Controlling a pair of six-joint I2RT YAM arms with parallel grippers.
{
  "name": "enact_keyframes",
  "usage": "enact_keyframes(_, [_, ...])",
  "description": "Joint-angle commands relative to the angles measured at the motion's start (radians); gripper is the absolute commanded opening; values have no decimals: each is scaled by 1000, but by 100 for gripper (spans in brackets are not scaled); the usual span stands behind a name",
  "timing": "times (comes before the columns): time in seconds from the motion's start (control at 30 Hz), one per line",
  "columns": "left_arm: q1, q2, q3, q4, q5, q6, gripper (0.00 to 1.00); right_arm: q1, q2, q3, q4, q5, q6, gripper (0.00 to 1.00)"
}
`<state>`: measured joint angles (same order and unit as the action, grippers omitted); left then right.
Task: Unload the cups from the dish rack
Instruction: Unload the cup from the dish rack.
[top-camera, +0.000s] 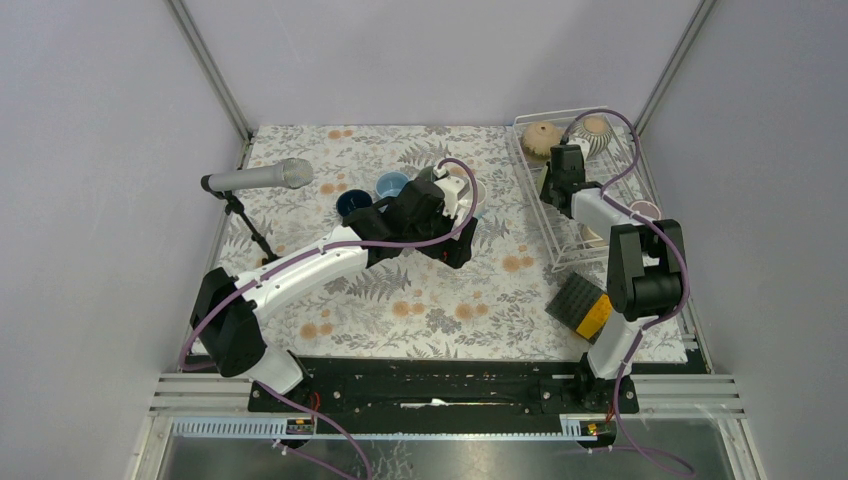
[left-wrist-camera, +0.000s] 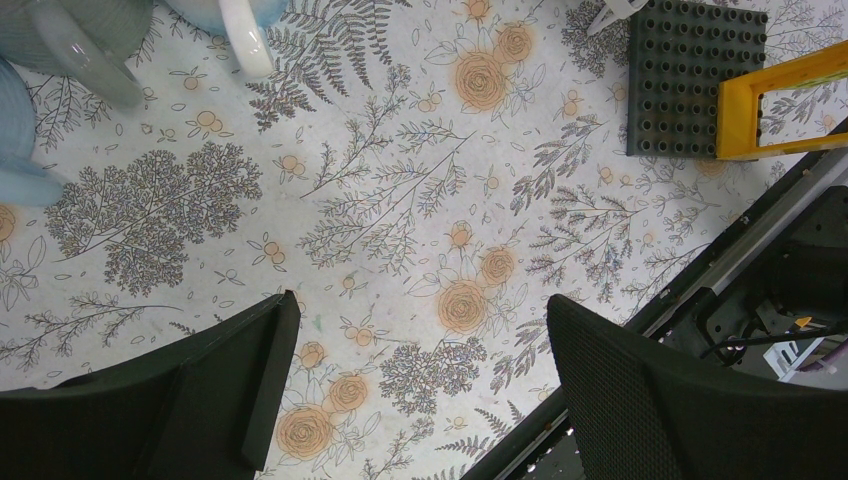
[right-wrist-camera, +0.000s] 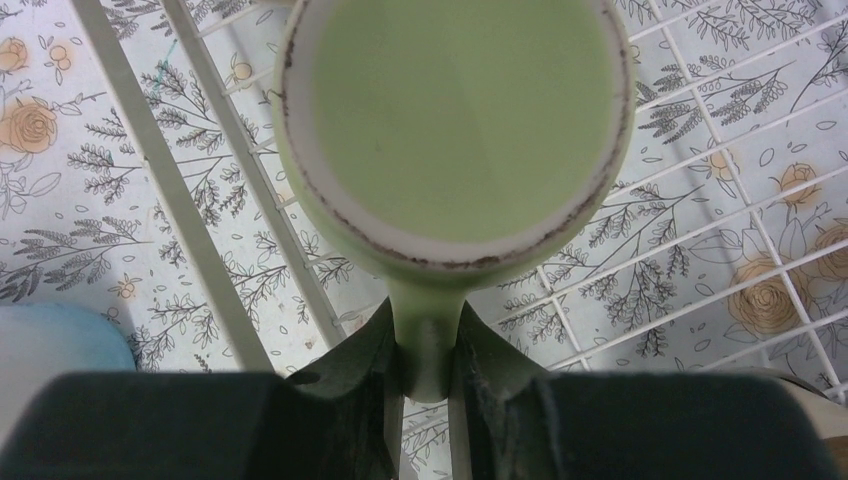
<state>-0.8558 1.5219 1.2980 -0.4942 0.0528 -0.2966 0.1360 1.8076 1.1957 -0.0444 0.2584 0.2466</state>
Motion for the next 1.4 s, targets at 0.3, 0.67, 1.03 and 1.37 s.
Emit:
enact_keyframes(0.3, [5,3,-15,82,7,-42,99,33,-109,115,-103,92,16,0])
enact_keyframes(0.67, [5,-31,-65,150,28,-143,99,33,-176,148,-139,128,22,0])
enact_keyframes(1.03, [6,-143,-246,406,17,-361,99,36,-304,159,-204,79,43,0])
enact_keyframes(1.37, [24,-205,-468,809,18,-666,99,127,-427,126,-259,-37,95,0])
